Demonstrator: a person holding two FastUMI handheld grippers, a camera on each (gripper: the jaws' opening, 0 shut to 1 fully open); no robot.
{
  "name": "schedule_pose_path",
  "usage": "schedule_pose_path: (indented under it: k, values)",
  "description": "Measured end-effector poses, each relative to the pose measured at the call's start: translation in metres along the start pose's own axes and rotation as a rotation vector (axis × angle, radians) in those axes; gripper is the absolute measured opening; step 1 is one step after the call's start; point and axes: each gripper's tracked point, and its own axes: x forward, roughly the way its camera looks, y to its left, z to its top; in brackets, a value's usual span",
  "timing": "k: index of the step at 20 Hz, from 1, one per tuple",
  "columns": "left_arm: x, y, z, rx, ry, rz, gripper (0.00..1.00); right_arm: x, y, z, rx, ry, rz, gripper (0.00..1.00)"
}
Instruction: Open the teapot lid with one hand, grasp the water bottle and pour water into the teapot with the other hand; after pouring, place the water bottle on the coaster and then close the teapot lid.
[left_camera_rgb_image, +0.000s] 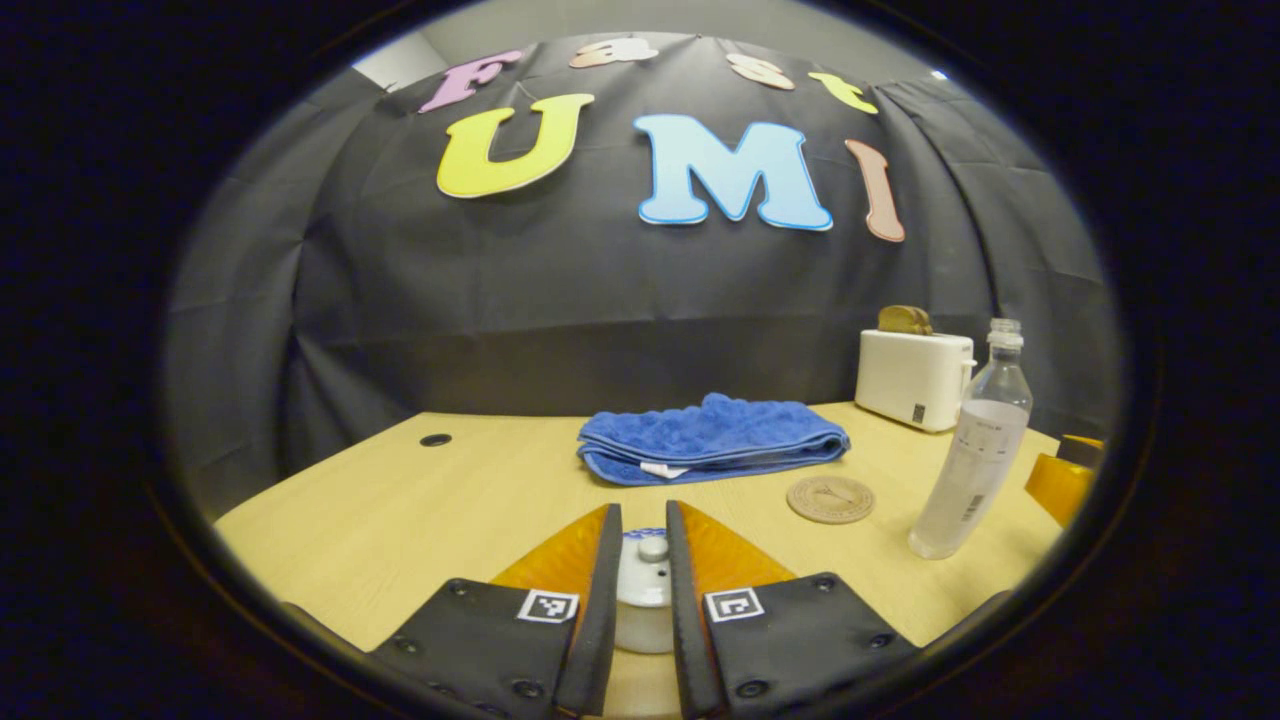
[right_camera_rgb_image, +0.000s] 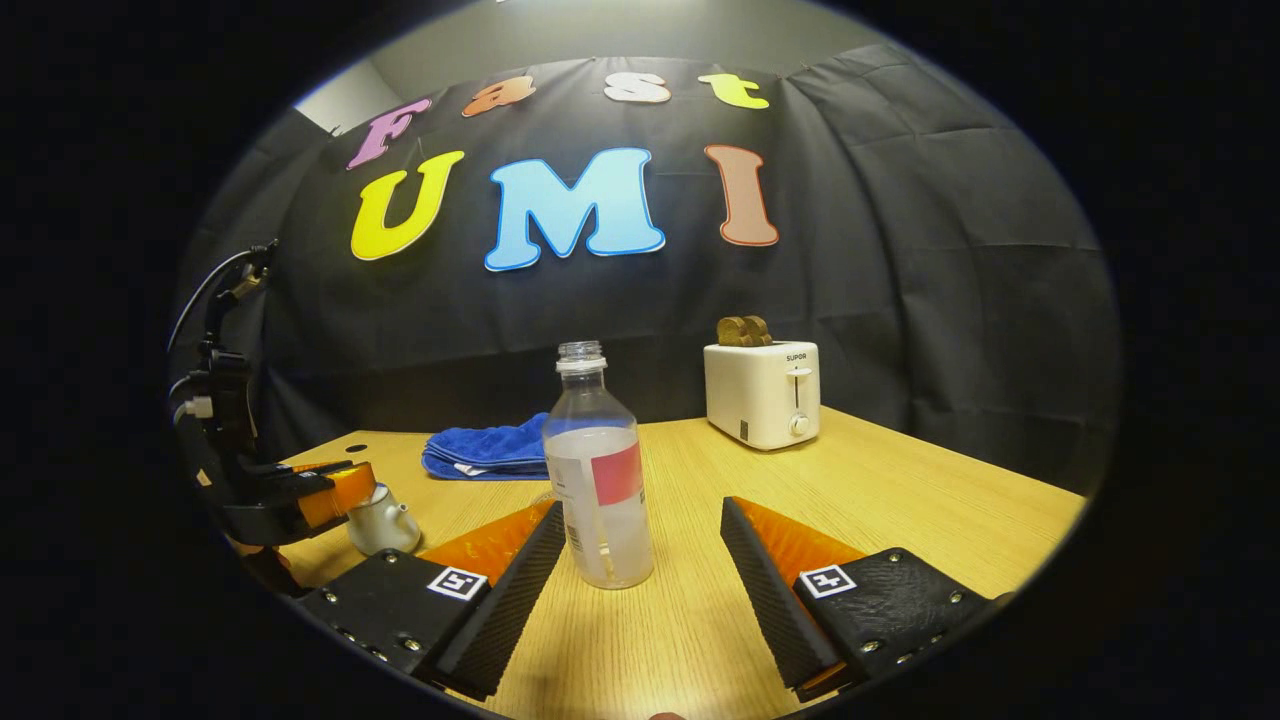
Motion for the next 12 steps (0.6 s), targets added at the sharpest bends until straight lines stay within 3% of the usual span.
schedule_pose_path:
  k: [1,3,12]
  values:
    - [0.0,-0.003,0.003,0.001,-0.005,-0.017,0.33,0.0,0.0,0.0,0.0,0.0,0.0,0.98]
    - [0.002,-0.004,0.002,0.02,0.002,-0.011,0.15,0.001,0.001,0.0,0.0,0.003,0.004,0.98]
    - [-0.002,-0.003,0.019,0.017,-0.062,-0.024,0.16,0.003,0.013,-0.008,-0.007,0.022,0.042,0.98]
